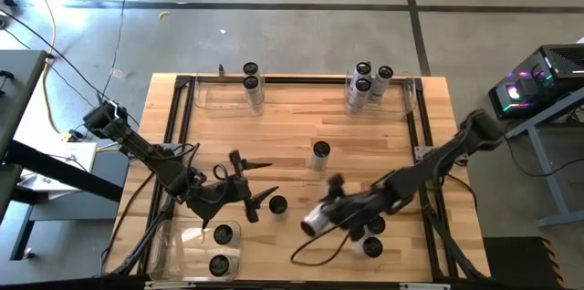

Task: Sort soda cans
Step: Put the white-pink soda can into the bottom left transparent bin

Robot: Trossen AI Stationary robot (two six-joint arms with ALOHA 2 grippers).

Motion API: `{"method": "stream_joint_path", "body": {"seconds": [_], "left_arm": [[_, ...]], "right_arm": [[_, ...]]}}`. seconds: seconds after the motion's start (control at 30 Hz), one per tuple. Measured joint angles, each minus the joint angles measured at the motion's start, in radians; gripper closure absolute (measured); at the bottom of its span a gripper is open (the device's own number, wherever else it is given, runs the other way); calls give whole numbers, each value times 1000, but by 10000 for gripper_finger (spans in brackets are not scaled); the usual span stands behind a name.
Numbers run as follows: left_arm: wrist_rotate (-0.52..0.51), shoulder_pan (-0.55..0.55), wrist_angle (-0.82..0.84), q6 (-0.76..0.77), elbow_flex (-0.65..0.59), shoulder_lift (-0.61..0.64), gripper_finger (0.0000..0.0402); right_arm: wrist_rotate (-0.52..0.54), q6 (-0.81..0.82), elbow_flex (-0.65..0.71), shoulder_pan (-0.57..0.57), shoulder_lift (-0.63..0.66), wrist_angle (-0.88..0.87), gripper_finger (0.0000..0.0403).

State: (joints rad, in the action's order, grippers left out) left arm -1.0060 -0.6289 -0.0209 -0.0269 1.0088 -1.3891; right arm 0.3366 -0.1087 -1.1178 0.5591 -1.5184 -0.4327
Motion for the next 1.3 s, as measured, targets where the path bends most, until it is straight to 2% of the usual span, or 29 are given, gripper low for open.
{"method": "stream_joint_path", "body": {"seconds": [0.13, 0.23, 0.33, 0.4, 0.53, 0.7, 0.77, 0.83, 0.97, 1.17, 1.3], "left_arm": [[0, 0, 0, 6, 0, 0, 120], [0, 0, -4, 8, 0, 0, 120], [8, 8, -20, 6, 0, -7, 120], [57, 22, -67, -26, 0, -25, 120], [239, 79, -260, -145, 0, -102, 120], [343, 158, -628, -350, 0, -254, 120], [381, 193, -799, -412, 0, -316, 120], [451, 231, -893, -424, 2, -357, 119], [607, 309, -881, -368, 71, -402, 113], [797, 396, -705, -282, 204, -451, 85], [809, 424, -665, -254, 262, -470, 81]], "right_arm": [[75, 25, 136, 1, 190, 50, 166], [146, 49, 246, 7, 348, 146, 166], [162, 50, 390, 6, 485, 278, 166], [164, 61, 482, -2, 571, 402, 166], [157, 91, 650, -31, 684, 623, 166], [88, 86, 813, -72, 725, 907, 166], [71, 91, 860, -89, 723, 979, 166], [63, 94, 890, -103, 717, 1019, 166], [63, 94, 897, -127, 718, 1060, 166], [16, 85, 900, -156, 713, 1075, 166], [-9, 79, 899, -160, 712, 1075, 166]]}}
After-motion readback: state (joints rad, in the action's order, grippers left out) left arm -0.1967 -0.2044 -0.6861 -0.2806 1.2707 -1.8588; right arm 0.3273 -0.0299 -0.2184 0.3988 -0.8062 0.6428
